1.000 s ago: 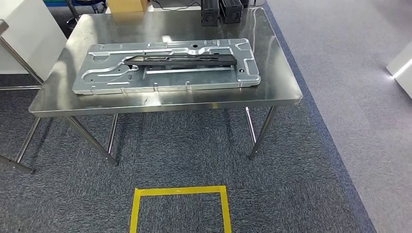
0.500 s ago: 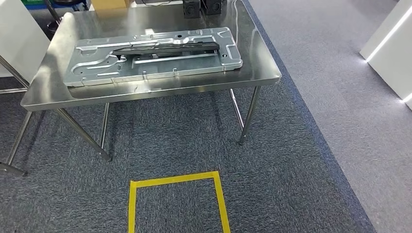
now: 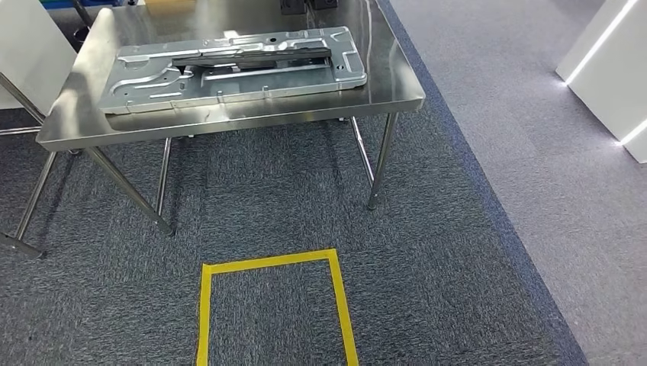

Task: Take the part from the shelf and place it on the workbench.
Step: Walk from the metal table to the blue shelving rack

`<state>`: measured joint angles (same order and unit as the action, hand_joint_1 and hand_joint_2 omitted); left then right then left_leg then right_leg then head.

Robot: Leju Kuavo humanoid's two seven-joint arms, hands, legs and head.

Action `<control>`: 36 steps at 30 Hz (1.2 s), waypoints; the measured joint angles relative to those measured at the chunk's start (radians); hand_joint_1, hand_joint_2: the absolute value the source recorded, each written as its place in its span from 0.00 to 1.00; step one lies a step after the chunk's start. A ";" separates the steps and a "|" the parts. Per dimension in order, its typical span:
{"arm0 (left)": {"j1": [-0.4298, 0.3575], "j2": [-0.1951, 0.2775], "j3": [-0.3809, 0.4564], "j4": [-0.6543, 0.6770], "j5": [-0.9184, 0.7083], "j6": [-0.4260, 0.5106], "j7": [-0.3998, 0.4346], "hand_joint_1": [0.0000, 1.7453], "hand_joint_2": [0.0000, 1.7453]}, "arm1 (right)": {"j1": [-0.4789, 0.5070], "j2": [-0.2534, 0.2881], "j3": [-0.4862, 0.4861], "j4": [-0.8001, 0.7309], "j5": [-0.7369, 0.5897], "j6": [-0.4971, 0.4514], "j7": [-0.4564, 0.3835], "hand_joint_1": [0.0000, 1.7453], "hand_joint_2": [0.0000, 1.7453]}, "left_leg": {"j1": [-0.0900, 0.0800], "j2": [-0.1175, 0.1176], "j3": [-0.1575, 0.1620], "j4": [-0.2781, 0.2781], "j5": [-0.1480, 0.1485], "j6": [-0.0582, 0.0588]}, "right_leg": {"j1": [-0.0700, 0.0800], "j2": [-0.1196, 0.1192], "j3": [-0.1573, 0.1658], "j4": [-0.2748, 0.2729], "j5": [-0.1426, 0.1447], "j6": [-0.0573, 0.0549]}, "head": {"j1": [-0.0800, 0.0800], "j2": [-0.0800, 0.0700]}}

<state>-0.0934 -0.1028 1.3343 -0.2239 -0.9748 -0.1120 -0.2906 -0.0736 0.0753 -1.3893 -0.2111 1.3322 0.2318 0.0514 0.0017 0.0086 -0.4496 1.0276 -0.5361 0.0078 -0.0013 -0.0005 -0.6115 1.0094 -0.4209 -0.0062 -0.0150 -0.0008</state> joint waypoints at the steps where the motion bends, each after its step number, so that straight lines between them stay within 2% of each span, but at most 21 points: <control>1: -0.002 0.000 0.000 0.000 0.000 0.000 0.000 0.00 0.00 | 0.000 0.001 0.000 0.000 -0.001 -0.001 -0.005 0.00 0.50 | -0.003 0.000 0.024 -0.043 -0.013 0.004 | 0.000 -0.001 -0.005 0.003 0.007 0.006 | 0.000 0.000; 3: -0.001 0.000 0.000 0.000 -0.002 0.001 -0.001 0.00 0.00 | 0.001 0.001 -0.001 0.000 -0.010 -0.003 -0.016 0.00 0.00 | -0.005 0.002 0.024 -0.066 -0.009 0.015 | -0.002 0.000 -0.011 0.002 0.023 0.018 | 0.001 0.000; 5: 0.001 0.000 0.000 0.000 -0.004 0.000 -0.001 0.00 0.00 | 0.002 0.001 -0.003 0.000 -0.025 0.000 -0.026 0.00 0.00 | -0.003 0.011 0.009 -0.072 0.015 0.029 | -0.005 0.003 -0.027 0.027 -0.003 0.030 | 0.001 0.000; 8: 0.001 0.003 -0.001 0.000 -0.008 0.001 -0.002 0.00 0.00 | 0.002 0.002 -0.009 0.002 -0.039 0.003 -0.040 0.00 0.00 | -0.005 0.028 -0.032 -0.069 0.046 0.041 | -0.013 0.004 -0.083 0.198 -0.136 0.043 | 0.002 0.000; 9: 0.001 0.005 -0.001 0.000 -0.008 0.001 -0.003 0.00 0.00 | 0.002 0.002 -0.010 0.002 -0.038 0.002 -0.040 0.00 0.00 | -0.007 0.032 -0.047 -0.065 0.054 0.040 | -0.015 0.003 -0.092 0.249 -0.166 0.047 | 0.002 0.000; 10: 0.002 0.006 -0.001 0.000 -0.009 0.002 -0.003 0.00 0.00 | 0.002 0.002 -0.011 0.002 -0.035 0.002 -0.036 0.00 0.00 | -0.008 0.035 -0.062 -0.060 0.061 0.039 | -0.018 0.003 -0.083 0.268 -0.176 0.050 | 0.002 0.000; 11: 0.001 0.007 -0.001 0.000 -0.010 0.002 -0.003 0.00 0.00 | 0.002 0.002 -0.010 0.002 -0.030 0.001 -0.031 0.00 0.00 | -0.008 0.037 -0.076 -0.053 0.068 0.036 | -0.020 0.002 -0.053 0.246 -0.169 0.052 | 0.002 0.000; 13: -0.001 0.008 -0.001 0.000 -0.010 0.004 -0.003 0.00 0.00 | 0.001 0.002 -0.009 0.002 -0.019 0.000 -0.021 0.00 0.00 | -0.007 0.039 -0.102 -0.037 0.079 0.030 | -0.025 -0.001 0.052 0.114 -0.136 0.053 | 0.002 0.000; 15: -0.002 0.009 -0.002 0.000 -0.010 0.004 -0.004 0.00 0.00 | -0.001 0.002 -0.008 0.002 -0.015 -0.001 -0.019 0.00 0.00 | -0.009 0.040 -0.122 -0.021 0.089 0.020 | -0.023 -0.002 0.123 0.004 -0.115 0.043 | 0.001 0.000; 18: -0.001 0.010 -0.004 0.000 -0.011 0.004 -0.006 0.00 0.00 | -0.001 0.002 -0.008 0.002 -0.014 0.001 -0.019 0.00 0.00 | -0.008 0.039 -0.136 -0.015 0.107 0.003 | -0.015 -0.001 0.120 -0.015 -0.099 0.021 | 0.000 0.000; 20: 0.001 0.011 -0.006 0.000 -0.011 0.004 -0.007 0.00 0.00 | -0.001 0.002 -0.007 0.002 -0.014 0.001 -0.018 0.00 0.00 | -0.004 0.026 -0.152 0.008 0.081 -0.008 | -0.016 -0.003 0.106 -0.019 -0.079 0.006 | 0.000 0.000; 22: 0.003 0.011 -0.007 0.000 -0.013 0.002 -0.008 0.00 0.00 | -0.003 0.002 -0.007 0.002 -0.014 0.001 -0.015 0.00 0.00 | 0.001 0.008 -0.188 0.105 -0.006 -0.016 | -0.016 -0.005 0.082 -0.020 -0.057 -0.006 | -0.002 0.000; 24: 0.004 0.011 -0.009 0.000 -0.017 -0.002 -0.010 0.00 0.00 | -0.003 0.002 -0.007 0.002 -0.014 0.000 -0.010 0.00 0.00 | 0.002 0.002 -0.218 0.229 -0.085 -0.019 | -0.013 -0.004 0.052 -0.017 -0.037 -0.009 | -0.003 0.000; 25: 0.004 0.012 -0.010 0.000 -0.019 -0.002 -0.012 0.00 0.00 | -0.003 0.002 -0.007 0.002 -0.015 0.000 -0.008 0.00 0.00 | 0.003 0.001 -0.213 0.256 -0.099 -0.019 | -0.012 -0.003 0.036 -0.014 -0.027 -0.008 | -0.003 0.000; 26: 0.004 0.012 -0.012 0.000 -0.020 -0.003 -0.014 0.00 0.00 | -0.003 0.002 -0.007 0.002 -0.015 0.000 -0.006 0.00 0.00 | 0.003 0.001 -0.188 0.242 -0.095 -0.019 | -0.012 -0.002 0.021 -0.011 -0.017 -0.006 | -0.003 0.000; 29: 0.001 0.017 -0.017 0.000 -0.026 -0.001 -0.019 0.00 0.00 | -0.003 0.003 -0.007 0.002 -0.014 0.003 -0.006 0.00 0.00 | 0.005 -0.003 -0.035 0.035 -0.040 -0.016 | -0.012 0.004 -0.017 0.002 0.009 0.006 | -0.003 0.000; 30: 0.000 0.019 -0.018 0.000 -0.028 0.000 -0.021 0.00 0.00 | -0.003 0.003 -0.007 0.002 -0.014 0.005 -0.008 0.00 0.00 | 0.004 -0.006 -0.002 -0.019 -0.028 -0.011 | -0.011 0.005 -0.024 0.004 0.017 0.012 | -0.002 0.000; 31: 0.000 0.021 -0.019 0.000 -0.029 0.001 -0.023 0.00 0.00 | -0.004 0.003 -0.006 0.002 -0.014 0.006 -0.011 0.00 0.00 | 0.002 -0.009 0.012 -0.047 -0.022 -0.006 | -0.010 0.005 -0.029 0.006 0.025 0.019 | -0.001 0.000; 34: 0.005 0.026 -0.022 0.000 -0.029 0.002 -0.026 0.00 0.00 | -0.002 0.003 -0.006 0.003 -0.013 0.009 -0.023 0.00 0.00 | -0.003 -0.007 -0.005 -0.048 -0.001 0.014 | -0.013 0.007 -0.036 0.003 0.047 0.037 | 0.002 0.000; 35: 0.006 0.027 -0.022 0.000 -0.029 0.002 -0.026 0.00 0.00 | -0.002 0.003 -0.006 0.003 -0.013 0.011 -0.025 0.00 0.00 | -0.003 -0.004 -0.013 -0.049 0.009 0.021 | -0.014 0.007 -0.042 0.010 0.037 0.042 | 0.002 0.000; 36: 0.006 0.029 -0.022 0.000 -0.029 0.002 -0.027 0.00 0.00 | -0.001 0.003 -0.005 0.003 -0.014 0.012 -0.026 0.00 0.00 | -0.002 -0.001 -0.023 -0.050 0.021 0.028 | -0.015 0.007 -0.052 0.034 0.007 0.045 | 0.003 0.000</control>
<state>-0.0878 -0.0741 1.3124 -0.2239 -1.0037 -0.1099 -0.3174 -0.0749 0.0782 -1.3948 -0.2079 1.3187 0.2435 0.0252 -0.0008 0.0075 -0.4726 0.9774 -0.5147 0.0355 -0.0161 0.0061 -0.6639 1.0434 -0.4135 0.0393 -0.0123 -0.0008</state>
